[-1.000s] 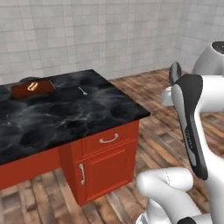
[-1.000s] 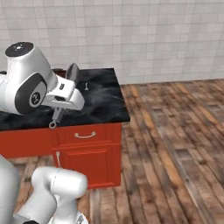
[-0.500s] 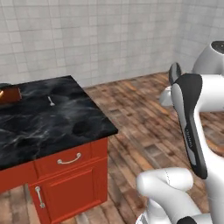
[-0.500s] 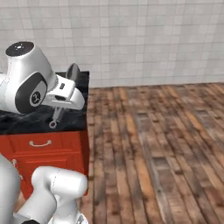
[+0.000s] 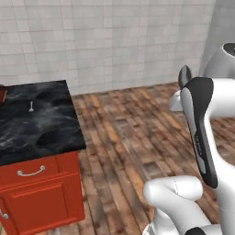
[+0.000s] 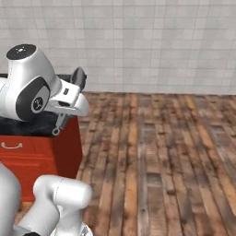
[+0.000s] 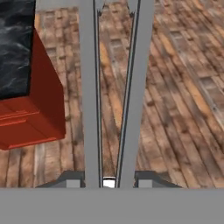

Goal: Take the tongs from the drawer on the left and place them on the dining counter next to the tray containing the hot dog.

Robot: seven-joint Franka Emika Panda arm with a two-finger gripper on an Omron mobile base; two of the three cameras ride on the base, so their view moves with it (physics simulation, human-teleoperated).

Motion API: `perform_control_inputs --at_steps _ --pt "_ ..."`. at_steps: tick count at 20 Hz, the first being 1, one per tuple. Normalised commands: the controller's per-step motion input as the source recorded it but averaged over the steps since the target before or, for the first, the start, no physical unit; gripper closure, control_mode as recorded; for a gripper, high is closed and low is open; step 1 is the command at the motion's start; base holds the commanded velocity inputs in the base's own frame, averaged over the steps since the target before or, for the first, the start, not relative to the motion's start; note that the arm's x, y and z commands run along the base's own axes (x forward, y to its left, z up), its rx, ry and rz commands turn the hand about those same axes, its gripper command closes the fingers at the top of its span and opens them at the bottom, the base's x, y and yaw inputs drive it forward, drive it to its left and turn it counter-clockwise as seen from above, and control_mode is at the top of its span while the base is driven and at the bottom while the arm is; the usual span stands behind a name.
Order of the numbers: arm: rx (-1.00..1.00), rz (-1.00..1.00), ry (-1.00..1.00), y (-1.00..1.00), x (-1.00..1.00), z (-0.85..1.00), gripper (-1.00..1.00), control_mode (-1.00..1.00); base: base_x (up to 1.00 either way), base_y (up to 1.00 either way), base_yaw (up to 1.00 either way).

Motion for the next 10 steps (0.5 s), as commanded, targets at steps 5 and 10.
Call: perform_control_inputs --at_steps 5,10 --pt "0.0 0.0 0.0 0.0 0.0 0.0 1.0 1.0 0.16 -1.0 0.49" --pt "0.0 0.0 0.0 0.0 0.0 0.0 1.0 1.0 0.03 -1.0 0.54"
